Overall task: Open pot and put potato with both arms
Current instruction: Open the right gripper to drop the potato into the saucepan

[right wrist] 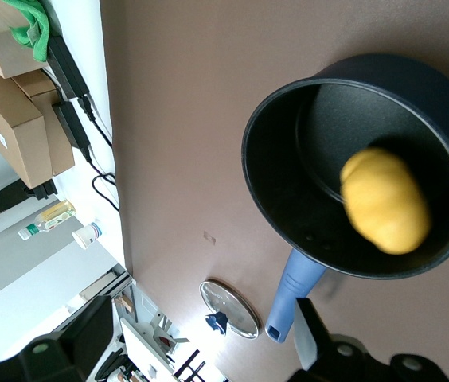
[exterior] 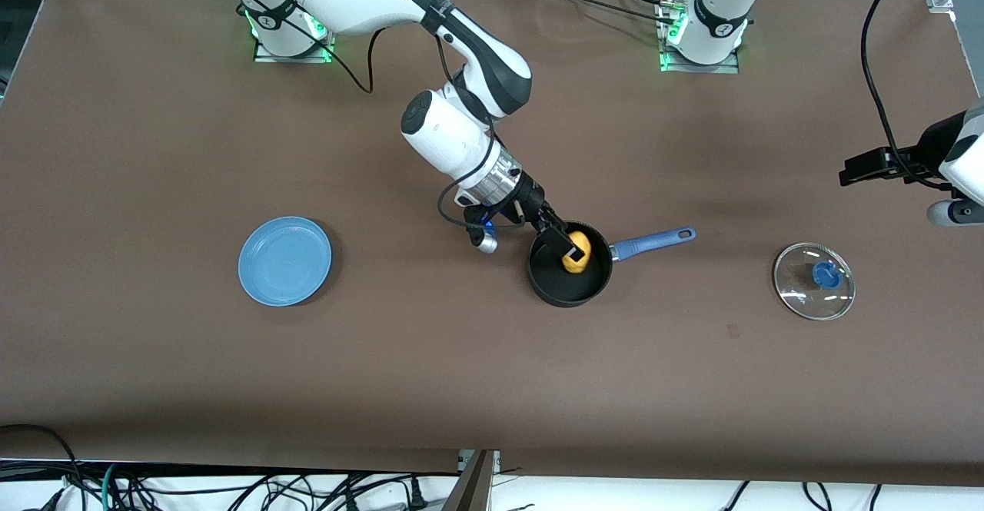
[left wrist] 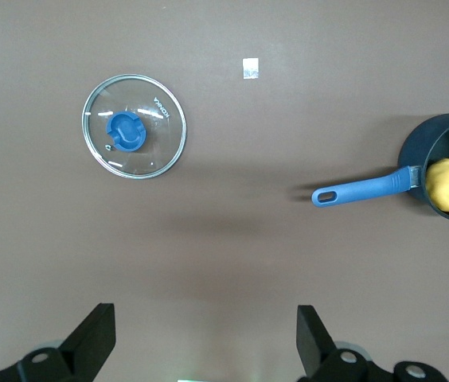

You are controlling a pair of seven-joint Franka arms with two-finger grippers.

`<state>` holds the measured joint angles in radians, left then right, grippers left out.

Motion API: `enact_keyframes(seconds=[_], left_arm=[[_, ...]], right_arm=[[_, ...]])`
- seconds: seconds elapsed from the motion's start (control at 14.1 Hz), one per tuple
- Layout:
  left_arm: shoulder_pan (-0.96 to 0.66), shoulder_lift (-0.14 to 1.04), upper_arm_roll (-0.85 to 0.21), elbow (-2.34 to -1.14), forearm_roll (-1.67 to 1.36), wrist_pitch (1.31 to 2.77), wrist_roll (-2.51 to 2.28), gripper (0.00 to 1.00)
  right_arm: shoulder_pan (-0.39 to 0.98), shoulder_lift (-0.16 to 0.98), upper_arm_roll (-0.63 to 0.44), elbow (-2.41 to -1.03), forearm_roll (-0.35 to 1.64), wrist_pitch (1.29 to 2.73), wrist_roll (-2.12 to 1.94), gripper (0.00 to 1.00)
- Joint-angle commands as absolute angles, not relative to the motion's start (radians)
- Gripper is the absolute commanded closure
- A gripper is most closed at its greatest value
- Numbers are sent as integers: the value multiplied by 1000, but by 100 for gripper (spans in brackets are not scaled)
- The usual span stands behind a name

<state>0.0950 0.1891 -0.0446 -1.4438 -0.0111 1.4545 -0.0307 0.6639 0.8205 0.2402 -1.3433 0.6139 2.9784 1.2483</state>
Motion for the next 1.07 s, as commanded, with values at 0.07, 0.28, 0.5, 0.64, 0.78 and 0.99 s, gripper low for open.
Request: enact_keyframes(seconds=[0.07,0.28,0.5,0.64,0.78,0.99], left_arm=[[97,198,-43,-1425,-29,1439,-32,0],[97,198,-44,-1425,-29,1439,-32,0],[95,198,-44,-1425,-29,1439,-32,0],[97,198,-44,-1425,-29,1439,-32,0],[98,198,-43,-1424,-29,1439,-31,0],[97,199,-43,-1425,-29,1439,-32,0]], right_arm=[[657,810,230,-1331,620,2981,1236,0],[595,798,213,-1331,566,2938,1227,0],[508,764,215,-1324,520,2743,1126,0],[467,740,212,-1324,515,2656,1057,0],[390,706,210,-1324,514,2501,936,0],[299,611,209,-1330,511,2291,861,0]])
